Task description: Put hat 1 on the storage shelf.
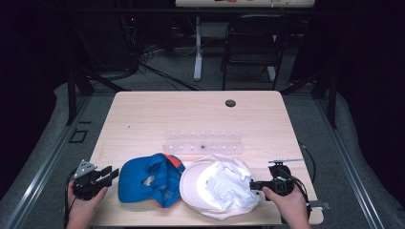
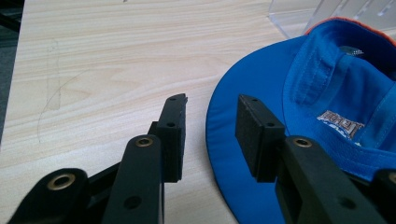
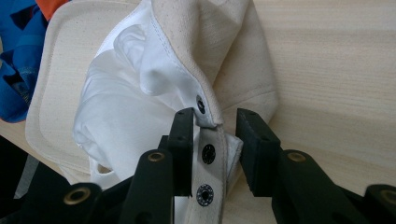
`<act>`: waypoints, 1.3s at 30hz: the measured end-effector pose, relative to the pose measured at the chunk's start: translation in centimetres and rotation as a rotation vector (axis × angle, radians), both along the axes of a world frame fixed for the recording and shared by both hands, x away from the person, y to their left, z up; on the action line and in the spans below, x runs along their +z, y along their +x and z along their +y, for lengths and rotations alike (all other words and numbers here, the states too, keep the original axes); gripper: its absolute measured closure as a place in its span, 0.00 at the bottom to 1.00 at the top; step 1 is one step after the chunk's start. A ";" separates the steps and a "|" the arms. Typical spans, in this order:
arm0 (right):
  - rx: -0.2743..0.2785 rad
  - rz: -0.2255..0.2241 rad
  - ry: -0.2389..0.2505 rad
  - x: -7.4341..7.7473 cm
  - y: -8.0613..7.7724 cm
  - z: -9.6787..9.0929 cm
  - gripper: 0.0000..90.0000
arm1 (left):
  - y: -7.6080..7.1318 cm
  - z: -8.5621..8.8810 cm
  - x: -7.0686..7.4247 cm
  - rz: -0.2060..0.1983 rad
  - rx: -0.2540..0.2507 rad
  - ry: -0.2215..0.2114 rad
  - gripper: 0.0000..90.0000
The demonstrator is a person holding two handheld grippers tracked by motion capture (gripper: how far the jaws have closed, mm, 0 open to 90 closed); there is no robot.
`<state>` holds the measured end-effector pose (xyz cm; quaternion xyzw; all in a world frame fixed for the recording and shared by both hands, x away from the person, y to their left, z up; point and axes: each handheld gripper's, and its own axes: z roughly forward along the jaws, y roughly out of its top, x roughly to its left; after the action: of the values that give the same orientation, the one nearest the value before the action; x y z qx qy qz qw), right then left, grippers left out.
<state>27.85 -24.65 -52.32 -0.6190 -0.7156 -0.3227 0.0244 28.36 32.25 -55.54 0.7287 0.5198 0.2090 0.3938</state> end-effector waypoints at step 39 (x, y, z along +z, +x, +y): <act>0.032 0.071 -0.098 3.5 1.5 0.9 0.90 | -0.1 -0.3 0.0 -0.002 -0.016 0.027 0.71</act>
<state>29.37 -23.78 -48.84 -0.6190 -0.7390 -0.2648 0.0246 28.25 31.92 -55.54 0.7380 0.5107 0.2133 0.3860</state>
